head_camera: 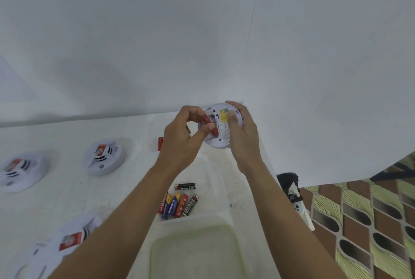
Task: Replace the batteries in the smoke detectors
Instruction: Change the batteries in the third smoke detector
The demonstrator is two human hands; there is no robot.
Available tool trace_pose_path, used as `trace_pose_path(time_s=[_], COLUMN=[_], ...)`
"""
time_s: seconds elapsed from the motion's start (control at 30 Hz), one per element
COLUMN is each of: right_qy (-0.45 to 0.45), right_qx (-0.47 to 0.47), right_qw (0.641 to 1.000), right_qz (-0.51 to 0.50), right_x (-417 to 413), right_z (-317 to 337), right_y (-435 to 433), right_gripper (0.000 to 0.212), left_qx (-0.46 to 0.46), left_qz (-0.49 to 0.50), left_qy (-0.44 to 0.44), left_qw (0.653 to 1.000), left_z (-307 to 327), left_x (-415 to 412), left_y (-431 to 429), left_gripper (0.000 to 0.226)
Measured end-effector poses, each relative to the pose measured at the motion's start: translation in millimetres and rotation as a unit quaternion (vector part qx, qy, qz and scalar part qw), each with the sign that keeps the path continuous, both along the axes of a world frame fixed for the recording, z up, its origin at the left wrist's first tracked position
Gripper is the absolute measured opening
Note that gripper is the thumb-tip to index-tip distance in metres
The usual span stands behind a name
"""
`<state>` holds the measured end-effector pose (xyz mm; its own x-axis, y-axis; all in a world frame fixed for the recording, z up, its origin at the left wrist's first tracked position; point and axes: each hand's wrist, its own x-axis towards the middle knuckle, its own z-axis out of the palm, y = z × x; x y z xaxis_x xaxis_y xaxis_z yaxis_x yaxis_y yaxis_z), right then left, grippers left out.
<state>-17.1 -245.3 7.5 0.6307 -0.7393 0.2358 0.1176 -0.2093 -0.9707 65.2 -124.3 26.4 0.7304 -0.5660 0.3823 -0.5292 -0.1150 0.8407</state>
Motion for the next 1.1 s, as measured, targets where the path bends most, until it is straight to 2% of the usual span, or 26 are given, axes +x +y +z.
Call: trace_pose_path(time_s=[0.2, 0.3, 0.37, 0.5, 0.6, 0.8, 1.0, 1.1], right_qy=[-0.009, -0.016, -0.018, -0.025, -0.039, -0.04, -0.021, 0.004], right_qx=[0.024, 0.037, 0.04, 0.046, 0.059, 0.081, 0.063, 0.048], right_qw=[0.999, 0.999, 0.999, 0.999, 0.998, 0.996, 0.998, 0.999], right_qz=[0.02, 0.023, 0.023, 0.015, 0.0, -0.022, -0.01, 0.01], right_x=[-1.7, -2.5, -3.2, -2.1, -1.3, -2.2, -1.5, 1.2], right_z=[2.2, 3.3, 3.3, 3.4, 1.8, -0.3, -0.1, 3.1], right_y=[5.7, 8.1, 8.9, 11.6, 14.5, 11.5, 7.4, 6.4], right_gripper=[0.023, 0.024, 0.026, 0.026, 0.022, 0.022, 0.023, 0.022], left_qx=[-0.02, 0.007, 0.008, 0.0, -0.009, 0.043, 0.12, 0.111], left_qz=[0.04, 0.04, 0.02, -0.023, -0.026, -0.026, -0.073, -0.08], left_qy=[-0.032, -0.068, -0.06, -0.041, -0.101, -0.191, -0.162, -0.078], left_qw=[0.998, 0.997, 0.998, 0.999, 0.994, 0.98, 0.977, 0.988], left_z=[0.0, -4.7, -6.9, -4.3, -9.3, -24.3, -15.2, 2.6], left_x=[-0.4, 4.5, 9.0, 8.8, 7.4, 5.8, 10.9, 19.8], left_y=[-2.1, -2.7, -1.3, 1.7, 3.1, 6.2, 12.9, 19.4], left_gripper=[0.022, 0.01, 0.003, 0.017, 0.011, 0.021, 0.03, 0.025])
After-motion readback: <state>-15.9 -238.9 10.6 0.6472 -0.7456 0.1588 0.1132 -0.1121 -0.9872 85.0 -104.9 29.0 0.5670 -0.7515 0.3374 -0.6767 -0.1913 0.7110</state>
